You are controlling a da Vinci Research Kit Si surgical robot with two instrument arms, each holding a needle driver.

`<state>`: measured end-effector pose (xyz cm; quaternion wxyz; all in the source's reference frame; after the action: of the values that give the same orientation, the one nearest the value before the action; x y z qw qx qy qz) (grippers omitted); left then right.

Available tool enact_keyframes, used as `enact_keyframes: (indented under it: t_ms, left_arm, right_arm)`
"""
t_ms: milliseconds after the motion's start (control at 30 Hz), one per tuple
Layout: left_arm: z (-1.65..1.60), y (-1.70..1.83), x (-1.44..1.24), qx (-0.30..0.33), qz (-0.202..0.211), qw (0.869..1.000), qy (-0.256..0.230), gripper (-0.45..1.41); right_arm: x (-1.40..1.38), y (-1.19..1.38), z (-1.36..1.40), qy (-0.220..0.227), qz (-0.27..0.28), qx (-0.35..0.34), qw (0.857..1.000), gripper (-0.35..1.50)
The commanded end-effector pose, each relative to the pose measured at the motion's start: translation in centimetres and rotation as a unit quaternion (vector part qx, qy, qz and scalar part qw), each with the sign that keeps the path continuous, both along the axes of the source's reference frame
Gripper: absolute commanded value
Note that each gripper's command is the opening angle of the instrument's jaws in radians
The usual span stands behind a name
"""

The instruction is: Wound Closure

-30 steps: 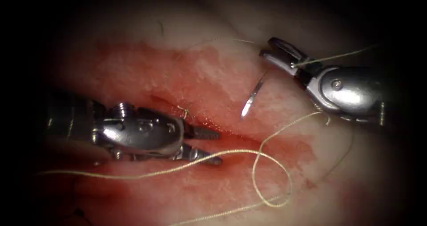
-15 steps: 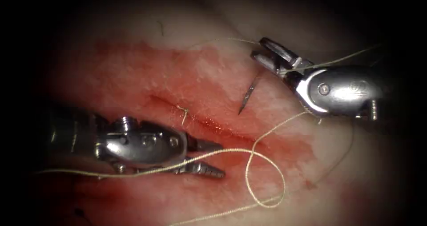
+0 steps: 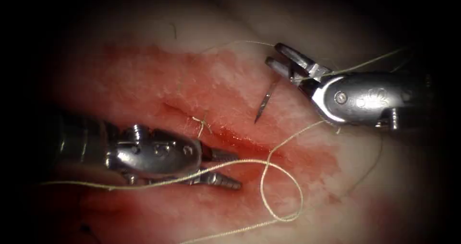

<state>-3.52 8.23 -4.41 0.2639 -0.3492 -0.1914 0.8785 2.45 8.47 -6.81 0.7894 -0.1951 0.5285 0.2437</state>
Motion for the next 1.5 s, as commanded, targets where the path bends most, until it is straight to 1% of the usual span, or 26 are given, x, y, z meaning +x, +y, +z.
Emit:
enact_keyframes:
  t_ms: [33,367,567,767,1100,1300,1367,1500]
  left_arm:
    - [0.05,-0.04,-0.05,0.0,0.0,1.0,0.0,0.3]
    - [0.03,-0.02,-0.05,0.001,0.001,1.0,-0.001,0.31]
    - [0.02,-0.02,-0.04,0.002,0.001,1.0,-0.001,0.31]
    - [0.02,-0.02,-0.04,0.002,0.001,1.0,-0.001,0.31]
    - [0.02,-0.02,-0.04,0.002,0.0,1.0,-0.001,0.31]
    - [0.02,-0.01,-0.05,0.002,0.0,1.0,-0.001,0.31]
    - [0.02,-0.01,-0.05,0.002,0.0,1.0,-0.001,0.32]
    - [0.01,-0.01,-0.04,0.002,0.0,1.0,-0.001,0.32]
  right_arm:
    - [0.09,0.0,0.04,0.001,0.001,0.0,1.0,-0.35]
    - [0.17,-0.05,0.1,-0.001,-0.006,0.0,1.0,-0.35]
    - [0.09,-0.06,0.1,-0.008,-0.009,-0.006,1.0,-0.35]
    - [0.1,-0.07,0.1,-0.022,-0.018,-0.016,0.999,-0.35]
    - [0.19,-0.1,0.15,-0.029,-0.025,-0.026,0.999,-0.35]
    - [0.24,-0.21,0.21,-0.035,-0.033,-0.024,0.999,-0.35]
    - [0.25,-0.26,0.24,-0.044,-0.04,-0.029,0.998,-0.35]
    - [0.25,-0.39,0.36,-0.051,-0.052,-0.029,0.997,-0.35]
